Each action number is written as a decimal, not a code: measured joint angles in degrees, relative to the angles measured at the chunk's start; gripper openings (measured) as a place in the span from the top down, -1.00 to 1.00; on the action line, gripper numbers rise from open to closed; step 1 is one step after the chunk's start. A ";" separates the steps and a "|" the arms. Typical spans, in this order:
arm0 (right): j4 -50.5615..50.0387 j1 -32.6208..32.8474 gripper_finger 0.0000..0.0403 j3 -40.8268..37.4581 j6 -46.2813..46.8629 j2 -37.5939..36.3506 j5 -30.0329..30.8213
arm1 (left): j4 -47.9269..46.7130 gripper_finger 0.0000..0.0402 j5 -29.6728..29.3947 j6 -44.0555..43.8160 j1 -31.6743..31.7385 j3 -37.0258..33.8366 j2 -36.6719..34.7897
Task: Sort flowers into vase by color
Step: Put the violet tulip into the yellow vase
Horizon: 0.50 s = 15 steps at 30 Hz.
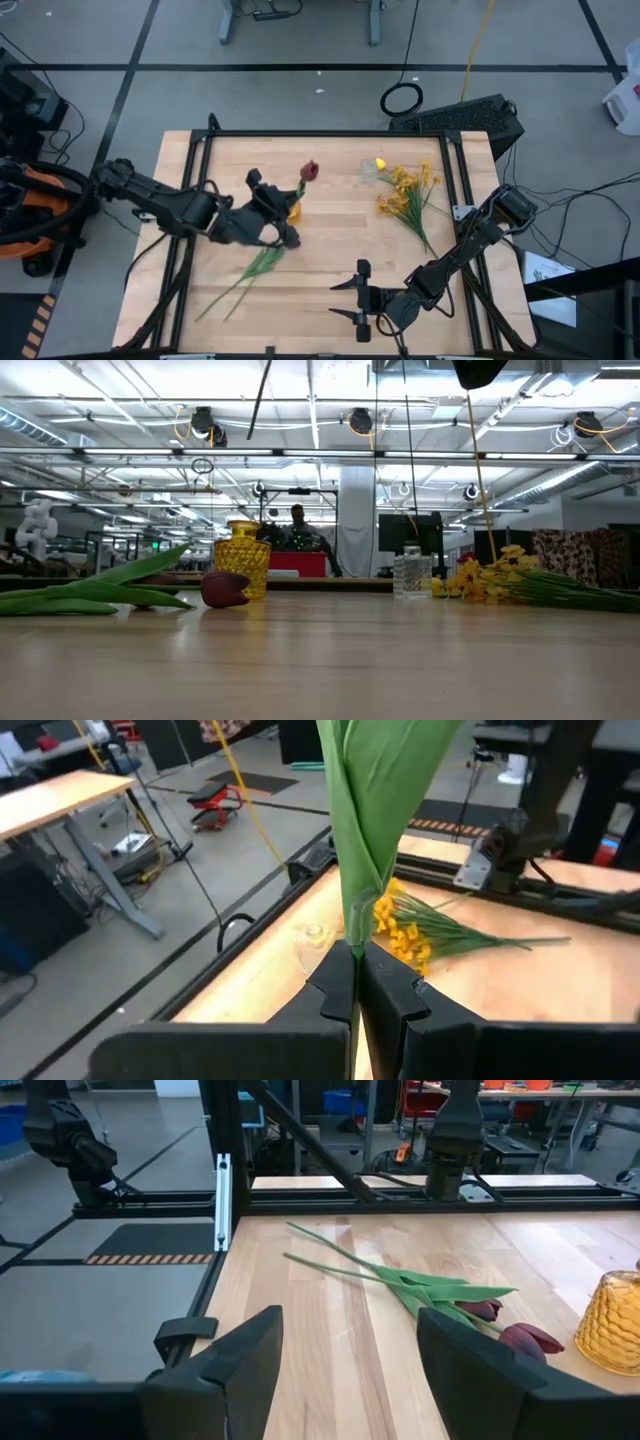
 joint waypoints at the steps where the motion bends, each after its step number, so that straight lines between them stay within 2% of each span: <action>1: -0.06 0.00 -0.11 0.00 0.00 0.00 0.01 | 1.82 0.96 0.59 0.01 0.60 -2.12 -0.64; 9: -0.93 0.00 -0.11 0.00 0.04 0.00 0.01 | 26.41 0.96 2.84 6.33 2.83 -20.59 -6.53; 15: -0.93 0.00 -0.11 0.00 0.63 0.00 0.00 | 33.21 0.96 5.46 6.05 6.45 -29.19 -11.46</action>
